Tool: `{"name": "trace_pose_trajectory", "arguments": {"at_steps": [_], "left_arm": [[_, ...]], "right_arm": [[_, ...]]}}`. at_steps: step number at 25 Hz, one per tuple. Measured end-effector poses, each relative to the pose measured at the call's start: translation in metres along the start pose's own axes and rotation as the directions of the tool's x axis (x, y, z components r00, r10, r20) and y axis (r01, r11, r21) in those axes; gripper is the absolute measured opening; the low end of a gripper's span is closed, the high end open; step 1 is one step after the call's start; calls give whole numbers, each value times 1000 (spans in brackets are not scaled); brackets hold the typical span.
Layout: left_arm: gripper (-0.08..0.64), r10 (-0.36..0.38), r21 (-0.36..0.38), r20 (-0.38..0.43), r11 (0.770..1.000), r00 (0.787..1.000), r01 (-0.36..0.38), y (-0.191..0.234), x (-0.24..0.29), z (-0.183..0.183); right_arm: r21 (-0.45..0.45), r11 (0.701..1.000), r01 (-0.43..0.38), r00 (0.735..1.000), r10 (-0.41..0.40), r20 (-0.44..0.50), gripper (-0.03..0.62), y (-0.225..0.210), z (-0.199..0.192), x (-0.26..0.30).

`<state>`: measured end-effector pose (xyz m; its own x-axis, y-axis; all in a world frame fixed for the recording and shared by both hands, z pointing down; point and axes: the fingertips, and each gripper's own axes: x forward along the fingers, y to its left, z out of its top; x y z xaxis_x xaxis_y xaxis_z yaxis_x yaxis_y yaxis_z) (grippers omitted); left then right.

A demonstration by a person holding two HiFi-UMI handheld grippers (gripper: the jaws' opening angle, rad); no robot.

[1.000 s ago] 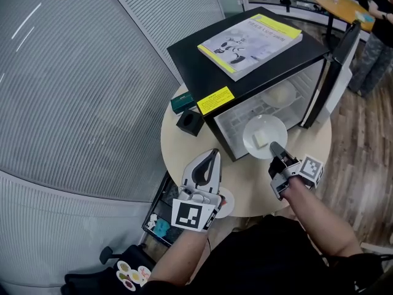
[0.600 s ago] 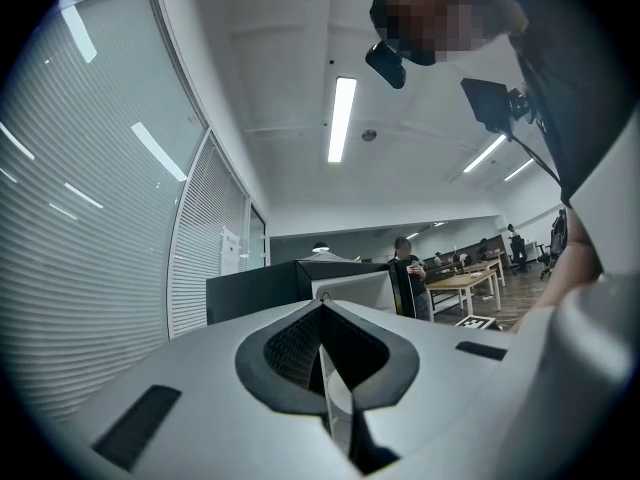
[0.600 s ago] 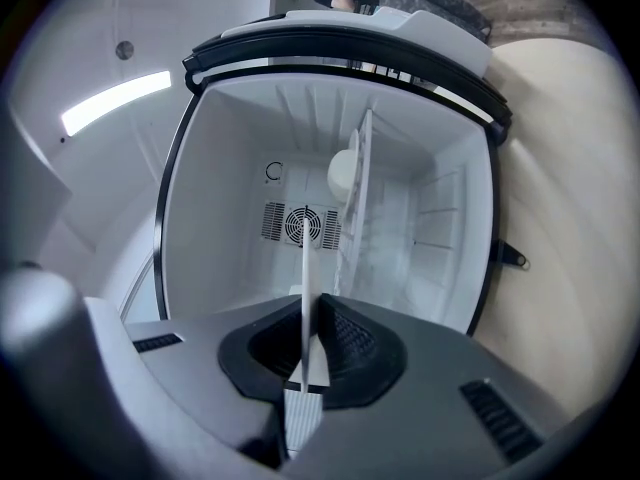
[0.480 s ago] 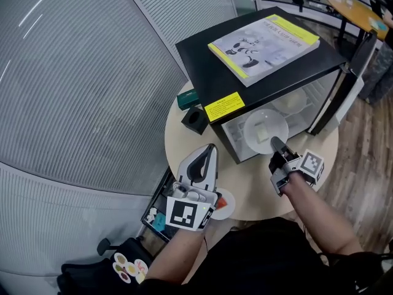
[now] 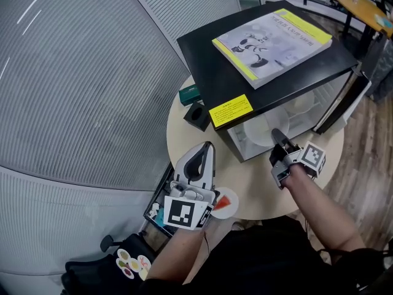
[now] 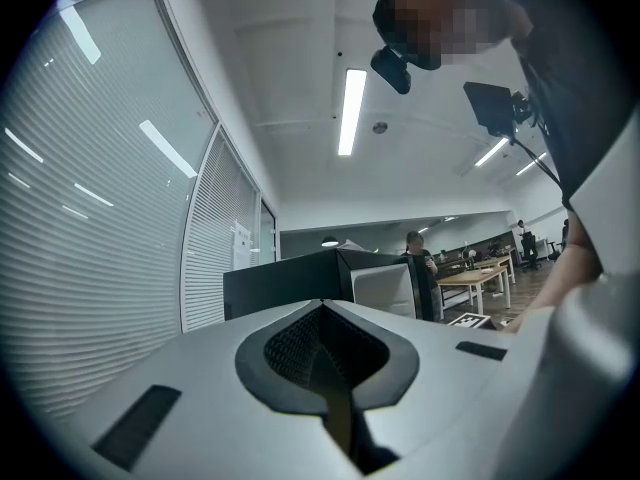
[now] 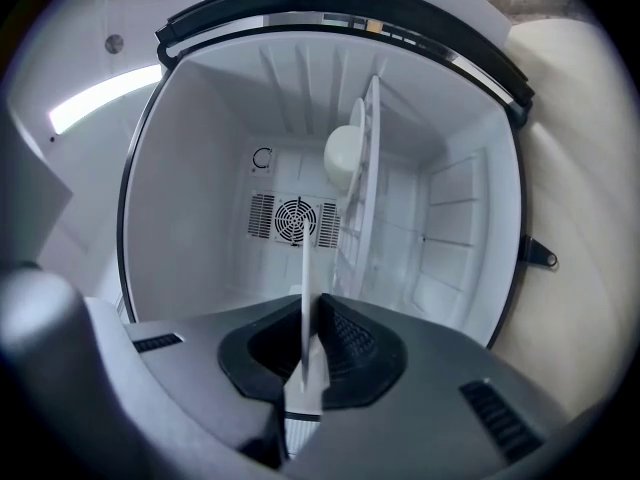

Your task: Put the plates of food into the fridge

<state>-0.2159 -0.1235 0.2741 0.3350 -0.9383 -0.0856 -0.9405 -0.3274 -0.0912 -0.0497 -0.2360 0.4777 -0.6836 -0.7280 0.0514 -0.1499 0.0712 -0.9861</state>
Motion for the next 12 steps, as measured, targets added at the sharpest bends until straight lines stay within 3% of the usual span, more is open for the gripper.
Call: {"name": "trace_pose_trajectory", "arguments": {"at_steps": [6,12], "left_arm": [[2,18,-5,-3,1000,1000,-18,12,0,-5],[2,34,-18,-17,999,999,-34,21,-2,-13]], "right_arm": [[-14,1000,-1,1000,1,-10,21,3,1,16],[-35,998,50,998,-51,-31,21,-3,1,30]]}}
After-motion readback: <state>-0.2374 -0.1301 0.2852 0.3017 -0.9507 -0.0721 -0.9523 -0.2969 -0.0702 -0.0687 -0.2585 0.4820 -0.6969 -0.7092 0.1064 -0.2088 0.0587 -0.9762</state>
